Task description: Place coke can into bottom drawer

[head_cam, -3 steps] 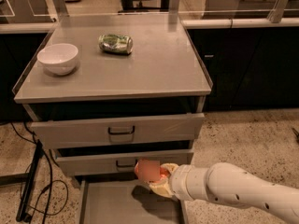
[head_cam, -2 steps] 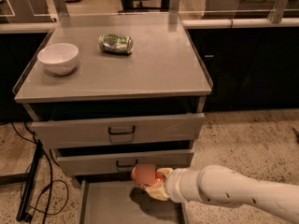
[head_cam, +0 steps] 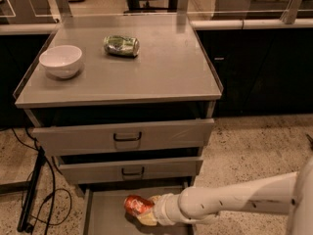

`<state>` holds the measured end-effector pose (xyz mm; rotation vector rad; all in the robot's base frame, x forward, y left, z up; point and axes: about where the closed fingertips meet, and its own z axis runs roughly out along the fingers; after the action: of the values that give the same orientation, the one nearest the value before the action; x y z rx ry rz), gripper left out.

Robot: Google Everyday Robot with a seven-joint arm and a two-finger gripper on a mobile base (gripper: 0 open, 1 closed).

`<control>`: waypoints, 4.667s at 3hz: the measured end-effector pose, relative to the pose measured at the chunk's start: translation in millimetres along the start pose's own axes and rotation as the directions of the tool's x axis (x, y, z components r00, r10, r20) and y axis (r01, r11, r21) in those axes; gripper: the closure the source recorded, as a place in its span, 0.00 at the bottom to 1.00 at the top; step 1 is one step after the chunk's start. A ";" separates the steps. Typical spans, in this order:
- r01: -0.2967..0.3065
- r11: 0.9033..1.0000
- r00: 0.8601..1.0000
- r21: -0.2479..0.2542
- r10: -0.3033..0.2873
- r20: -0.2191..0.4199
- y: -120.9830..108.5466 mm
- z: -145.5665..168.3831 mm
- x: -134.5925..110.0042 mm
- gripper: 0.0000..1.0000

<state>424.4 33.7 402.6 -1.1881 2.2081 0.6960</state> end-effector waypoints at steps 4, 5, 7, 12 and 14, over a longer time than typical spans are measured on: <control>-0.053 0.997 0.996 0.049 0.050 0.069 -68.0 94.4 66.7 1.00; -0.061 0.996 0.994 0.066 0.055 0.091 -87.3 110.7 83.7 1.00; -0.040 0.994 0.979 0.099 0.020 0.201 -131.0 152.3 98.1 1.00; -0.007 0.994 0.967 0.109 -0.021 0.253 -121.8 208.2 126.1 1.00; -0.007 0.994 0.967 0.109 -0.021 0.253 -121.7 208.2 126.1 0.57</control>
Offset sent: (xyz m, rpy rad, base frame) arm 0.0293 -0.0123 -0.1013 0.0440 -0.0506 -0.0814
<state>512.8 38.4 145.3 -0.9923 2.0006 0.6750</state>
